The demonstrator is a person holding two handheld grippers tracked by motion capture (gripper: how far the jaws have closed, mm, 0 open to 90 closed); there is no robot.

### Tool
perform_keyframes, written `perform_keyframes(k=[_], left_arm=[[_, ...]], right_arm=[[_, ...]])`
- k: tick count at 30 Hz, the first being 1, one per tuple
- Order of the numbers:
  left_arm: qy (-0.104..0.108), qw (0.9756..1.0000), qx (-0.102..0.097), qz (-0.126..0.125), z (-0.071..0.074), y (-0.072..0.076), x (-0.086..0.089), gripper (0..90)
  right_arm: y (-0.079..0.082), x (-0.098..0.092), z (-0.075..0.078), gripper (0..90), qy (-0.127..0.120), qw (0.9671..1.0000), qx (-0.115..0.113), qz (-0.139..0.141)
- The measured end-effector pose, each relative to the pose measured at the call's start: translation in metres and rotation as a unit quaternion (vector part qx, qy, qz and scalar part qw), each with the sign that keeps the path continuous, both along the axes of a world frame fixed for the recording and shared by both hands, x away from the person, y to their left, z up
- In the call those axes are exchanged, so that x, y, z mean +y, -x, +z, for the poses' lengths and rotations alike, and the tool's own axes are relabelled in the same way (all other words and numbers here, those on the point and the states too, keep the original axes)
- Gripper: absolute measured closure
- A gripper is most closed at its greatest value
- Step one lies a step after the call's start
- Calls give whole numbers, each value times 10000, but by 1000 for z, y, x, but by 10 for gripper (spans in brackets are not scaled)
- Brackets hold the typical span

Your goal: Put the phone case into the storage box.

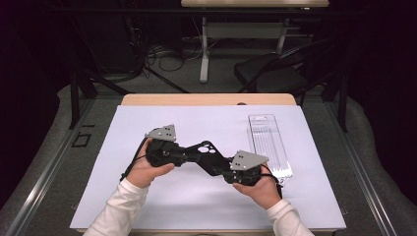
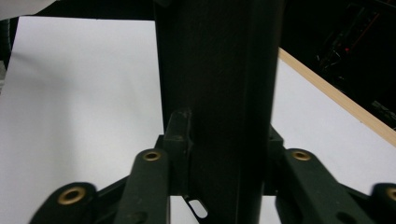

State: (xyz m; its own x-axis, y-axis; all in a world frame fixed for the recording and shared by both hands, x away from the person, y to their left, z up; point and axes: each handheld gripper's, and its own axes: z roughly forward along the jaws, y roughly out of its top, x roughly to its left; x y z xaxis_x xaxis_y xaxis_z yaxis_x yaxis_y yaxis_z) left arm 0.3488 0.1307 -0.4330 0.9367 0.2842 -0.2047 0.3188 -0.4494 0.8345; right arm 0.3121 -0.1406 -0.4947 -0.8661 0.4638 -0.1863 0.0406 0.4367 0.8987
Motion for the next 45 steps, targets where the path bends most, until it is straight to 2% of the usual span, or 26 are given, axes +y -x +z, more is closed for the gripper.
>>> perform_keyframes(k=[5,12,15,21,24,34,36,39,45], left_arm=[[-96,9999,55,106,-2,-2,0,812],[-168,9995,187,198,-4,-5,1,811],[-201,9991,246,279,-4,-6,3,812],[-276,9970,541,476,-4,-8,4,811],[-398,9964,549,504,-3,-8,3,811],[-602,9951,602,502,-3,-7,1,811],[-655,9948,598,505,-2,-7,1,811],[-669,9946,614,496,-2,-7,0,811],[-755,9939,634,500,-1,-6,-1,811]], right_arm=[[-2,-2,1,534,-85,9999,3,-103],[-2,-3,3,479,-92,9997,-42,-219],[-1,-3,5,472,-102,9996,-28,-244],[0,-3,8,470,-113,9993,-70,-353],[1,-4,9,473,-92,9992,-67,-396],[3,-1,14,467,95,9991,-64,-413],[4,0,14,458,194,9990,-35,-402],[4,2,15,458,318,9985,-107,-421],[4,4,24,441,403,9983,-29,-427]])
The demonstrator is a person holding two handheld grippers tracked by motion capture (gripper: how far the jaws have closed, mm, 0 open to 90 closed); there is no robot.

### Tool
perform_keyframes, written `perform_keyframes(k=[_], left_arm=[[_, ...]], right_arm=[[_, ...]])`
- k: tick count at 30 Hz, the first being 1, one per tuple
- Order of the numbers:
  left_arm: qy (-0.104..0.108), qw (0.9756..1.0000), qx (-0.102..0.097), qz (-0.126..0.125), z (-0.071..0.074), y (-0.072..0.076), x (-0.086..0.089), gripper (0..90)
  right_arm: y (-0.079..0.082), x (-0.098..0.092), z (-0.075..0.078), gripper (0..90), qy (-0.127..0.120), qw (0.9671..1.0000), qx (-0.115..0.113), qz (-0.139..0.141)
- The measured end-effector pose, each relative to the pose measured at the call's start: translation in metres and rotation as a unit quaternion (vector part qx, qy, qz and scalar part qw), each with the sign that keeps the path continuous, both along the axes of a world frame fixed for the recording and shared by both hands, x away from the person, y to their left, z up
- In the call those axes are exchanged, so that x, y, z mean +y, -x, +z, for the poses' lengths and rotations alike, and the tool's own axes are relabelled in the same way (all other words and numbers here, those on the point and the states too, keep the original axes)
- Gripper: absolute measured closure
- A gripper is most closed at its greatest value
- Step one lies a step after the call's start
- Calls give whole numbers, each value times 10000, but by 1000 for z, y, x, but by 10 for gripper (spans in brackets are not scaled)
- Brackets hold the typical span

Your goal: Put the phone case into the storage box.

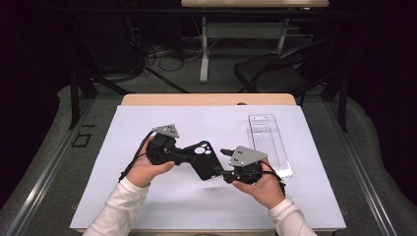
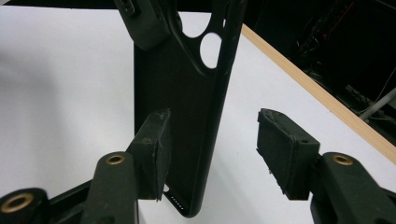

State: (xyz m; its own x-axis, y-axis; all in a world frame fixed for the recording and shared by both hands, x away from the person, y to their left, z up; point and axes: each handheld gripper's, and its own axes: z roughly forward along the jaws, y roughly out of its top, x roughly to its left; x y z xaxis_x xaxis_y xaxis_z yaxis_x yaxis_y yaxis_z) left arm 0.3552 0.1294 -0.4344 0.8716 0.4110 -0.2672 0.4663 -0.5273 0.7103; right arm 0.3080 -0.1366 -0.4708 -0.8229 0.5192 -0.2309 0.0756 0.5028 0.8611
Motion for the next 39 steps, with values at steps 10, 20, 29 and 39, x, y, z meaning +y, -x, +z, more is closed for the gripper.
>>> perform_keyframes(k=[10,20,29,39], left_arm=[[-4,10000,29,-32,2,1,0,811],[-86,9999,64,17,2,0,0,811],[-282,9995,112,-43,3,-2,-5,811],[-289,9993,218,-71,5,-11,-5,810]], right_arm=[[-1,4,13,391,204,9997,128,-80],[-3,8,17,372,453,9988,171,-79],[-5,7,24,327,453,9986,243,-116],[-11,8,37,329,527,9979,366,-59]])
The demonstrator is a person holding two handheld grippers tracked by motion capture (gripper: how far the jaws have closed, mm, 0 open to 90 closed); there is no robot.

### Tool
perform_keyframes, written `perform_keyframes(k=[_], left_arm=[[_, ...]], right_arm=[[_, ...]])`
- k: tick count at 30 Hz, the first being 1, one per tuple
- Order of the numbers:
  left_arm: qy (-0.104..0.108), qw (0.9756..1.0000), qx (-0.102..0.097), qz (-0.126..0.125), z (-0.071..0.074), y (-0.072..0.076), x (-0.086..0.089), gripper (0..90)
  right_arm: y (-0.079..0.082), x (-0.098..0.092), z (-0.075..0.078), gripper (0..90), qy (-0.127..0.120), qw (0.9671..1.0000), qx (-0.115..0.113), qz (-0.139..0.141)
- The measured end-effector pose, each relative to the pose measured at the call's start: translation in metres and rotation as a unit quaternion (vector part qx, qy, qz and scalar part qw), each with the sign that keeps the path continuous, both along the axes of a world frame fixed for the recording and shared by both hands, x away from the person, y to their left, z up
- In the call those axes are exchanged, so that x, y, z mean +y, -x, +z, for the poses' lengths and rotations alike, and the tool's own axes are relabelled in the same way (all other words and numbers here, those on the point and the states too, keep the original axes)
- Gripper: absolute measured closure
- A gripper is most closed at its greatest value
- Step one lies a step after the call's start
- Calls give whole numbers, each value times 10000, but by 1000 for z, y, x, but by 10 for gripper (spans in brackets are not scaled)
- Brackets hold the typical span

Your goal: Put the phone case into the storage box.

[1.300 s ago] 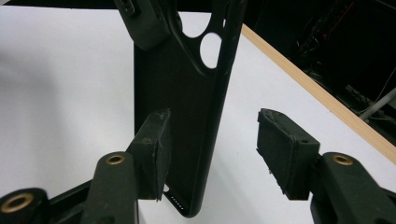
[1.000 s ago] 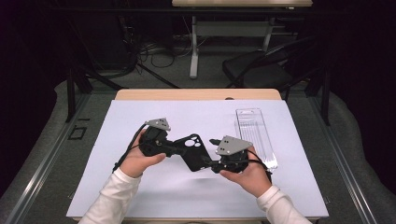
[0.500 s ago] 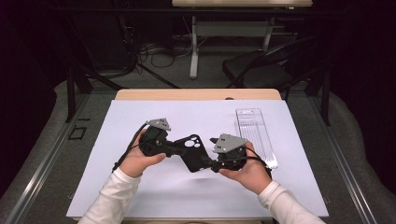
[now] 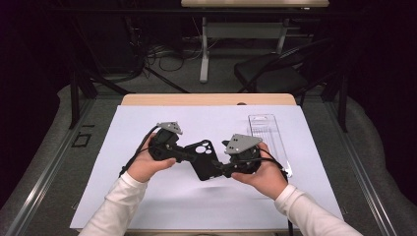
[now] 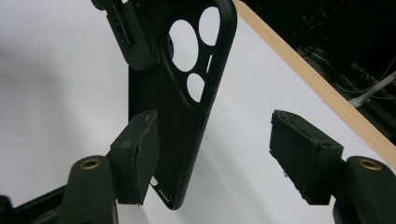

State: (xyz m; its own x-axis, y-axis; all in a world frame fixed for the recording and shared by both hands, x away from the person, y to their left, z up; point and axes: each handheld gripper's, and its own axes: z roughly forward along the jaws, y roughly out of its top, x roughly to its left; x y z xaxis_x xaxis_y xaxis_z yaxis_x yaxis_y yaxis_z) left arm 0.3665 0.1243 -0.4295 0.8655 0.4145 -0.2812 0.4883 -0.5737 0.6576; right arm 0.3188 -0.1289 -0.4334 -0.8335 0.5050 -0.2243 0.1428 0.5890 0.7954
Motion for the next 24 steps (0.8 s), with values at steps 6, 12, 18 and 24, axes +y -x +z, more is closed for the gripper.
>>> perform_keyframes(k=[6,12,18,24], left_arm=[[-150,9998,18,-115,3,-2,-3,811],[-247,9995,8,-214,8,-4,-9,810],[-404,9988,-11,-293,12,-9,-17,810],[-490,9982,56,-334,13,-15,-25,811]], right_arm=[[-4,1,5,323,7,9999,102,-33],[-7,-1,10,319,70,9999,37,-92],[-7,-4,14,348,80,9999,27,-87],[-9,-6,17,353,97,9999,-17,-126]])
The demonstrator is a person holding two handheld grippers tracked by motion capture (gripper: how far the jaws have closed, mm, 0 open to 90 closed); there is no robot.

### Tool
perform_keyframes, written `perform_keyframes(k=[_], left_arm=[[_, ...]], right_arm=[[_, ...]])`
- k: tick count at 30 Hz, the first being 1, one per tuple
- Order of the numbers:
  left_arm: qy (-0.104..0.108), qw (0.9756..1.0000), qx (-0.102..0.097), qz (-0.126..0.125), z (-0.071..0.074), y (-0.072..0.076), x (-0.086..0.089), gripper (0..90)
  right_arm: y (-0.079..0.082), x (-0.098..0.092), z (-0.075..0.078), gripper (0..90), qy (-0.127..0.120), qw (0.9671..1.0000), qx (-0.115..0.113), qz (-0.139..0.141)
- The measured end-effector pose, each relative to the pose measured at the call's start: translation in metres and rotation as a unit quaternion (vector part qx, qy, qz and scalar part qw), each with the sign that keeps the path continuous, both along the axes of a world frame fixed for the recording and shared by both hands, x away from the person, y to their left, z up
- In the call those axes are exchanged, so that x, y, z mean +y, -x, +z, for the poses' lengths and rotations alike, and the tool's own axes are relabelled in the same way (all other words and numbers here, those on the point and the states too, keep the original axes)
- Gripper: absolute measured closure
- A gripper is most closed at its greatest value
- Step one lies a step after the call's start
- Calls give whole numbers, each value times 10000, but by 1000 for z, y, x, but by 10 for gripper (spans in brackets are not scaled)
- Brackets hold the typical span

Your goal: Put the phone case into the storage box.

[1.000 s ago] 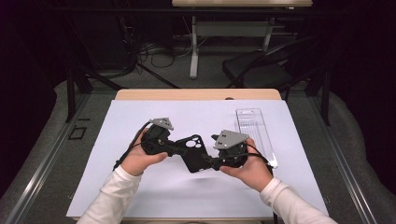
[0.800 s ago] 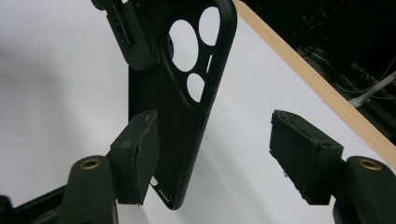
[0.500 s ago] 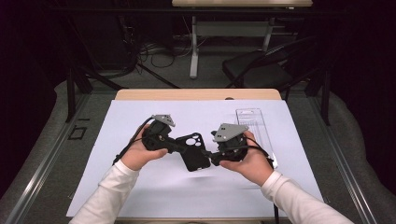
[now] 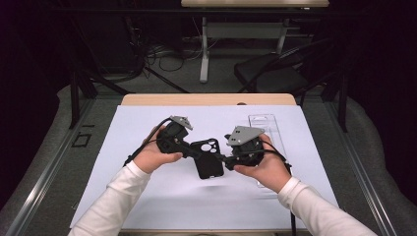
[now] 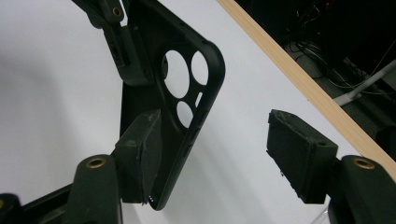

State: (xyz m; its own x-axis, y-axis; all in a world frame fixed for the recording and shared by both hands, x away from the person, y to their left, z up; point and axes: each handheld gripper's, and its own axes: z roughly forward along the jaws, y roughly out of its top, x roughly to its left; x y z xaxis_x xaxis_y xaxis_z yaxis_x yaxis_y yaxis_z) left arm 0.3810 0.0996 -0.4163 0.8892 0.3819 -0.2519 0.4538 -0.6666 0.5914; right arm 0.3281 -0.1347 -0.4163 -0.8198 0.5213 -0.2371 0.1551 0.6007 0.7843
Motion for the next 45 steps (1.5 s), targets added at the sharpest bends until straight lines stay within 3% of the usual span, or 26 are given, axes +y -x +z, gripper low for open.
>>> perform_keyframes(k=[11,27,40,45], left_arm=[[-245,9996,26,-128,5,-6,-15,811],[-320,9990,290,-143,-2,-21,-26,811],[-379,9985,330,-202,-3,-22,-32,811],[-436,9981,347,-249,-3,-22,-36,810]], right_arm=[[-7,-3,6,400,59,9999,-64,-62],[-11,-5,11,484,275,9994,-182,-81],[-16,-6,10,598,484,9986,-194,-108],[-14,-4,11,643,623,9976,-310,-61]])
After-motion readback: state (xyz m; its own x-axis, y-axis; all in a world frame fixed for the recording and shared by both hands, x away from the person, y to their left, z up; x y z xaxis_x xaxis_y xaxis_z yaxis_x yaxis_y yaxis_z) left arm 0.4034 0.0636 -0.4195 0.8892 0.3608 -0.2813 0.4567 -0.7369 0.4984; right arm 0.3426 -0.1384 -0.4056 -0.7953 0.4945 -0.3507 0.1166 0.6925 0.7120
